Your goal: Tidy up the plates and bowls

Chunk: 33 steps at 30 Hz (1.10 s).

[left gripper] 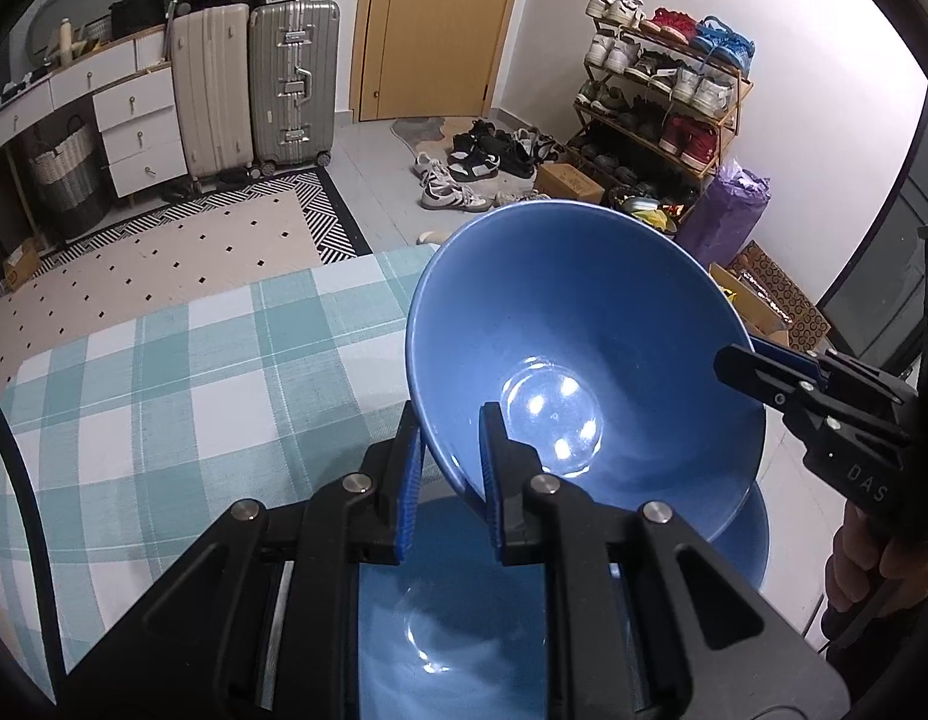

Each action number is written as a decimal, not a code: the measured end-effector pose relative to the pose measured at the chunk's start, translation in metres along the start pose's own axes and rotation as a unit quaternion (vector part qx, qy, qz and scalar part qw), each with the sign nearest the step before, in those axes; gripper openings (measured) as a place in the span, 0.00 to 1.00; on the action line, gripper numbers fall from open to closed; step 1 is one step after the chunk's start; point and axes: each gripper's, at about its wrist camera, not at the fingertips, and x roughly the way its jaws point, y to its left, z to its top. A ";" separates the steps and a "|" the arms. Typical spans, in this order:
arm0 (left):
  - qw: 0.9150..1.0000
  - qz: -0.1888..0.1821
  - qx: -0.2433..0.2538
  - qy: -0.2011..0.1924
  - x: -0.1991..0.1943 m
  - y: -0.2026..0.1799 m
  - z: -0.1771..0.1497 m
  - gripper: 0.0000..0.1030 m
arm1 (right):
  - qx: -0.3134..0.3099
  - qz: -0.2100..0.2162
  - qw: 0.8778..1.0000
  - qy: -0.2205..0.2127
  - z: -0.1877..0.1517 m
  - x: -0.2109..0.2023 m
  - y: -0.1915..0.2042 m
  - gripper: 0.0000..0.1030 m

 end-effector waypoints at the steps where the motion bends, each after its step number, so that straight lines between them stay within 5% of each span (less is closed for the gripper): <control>1: 1.000 0.002 0.001 -0.003 -0.005 0.000 -0.002 0.13 | -0.001 0.002 1.000 -0.001 0.000 -0.002 0.002 0.22; 18: 0.999 0.001 -0.001 -0.036 -0.078 0.001 -0.040 0.14 | -0.004 0.032 0.999 -0.021 -0.021 -0.035 0.028 0.22; 33: 0.999 -0.002 -0.009 -0.041 -0.103 0.010 -0.073 0.14 | -0.008 0.044 0.999 -0.030 -0.041 -0.050 0.048 0.23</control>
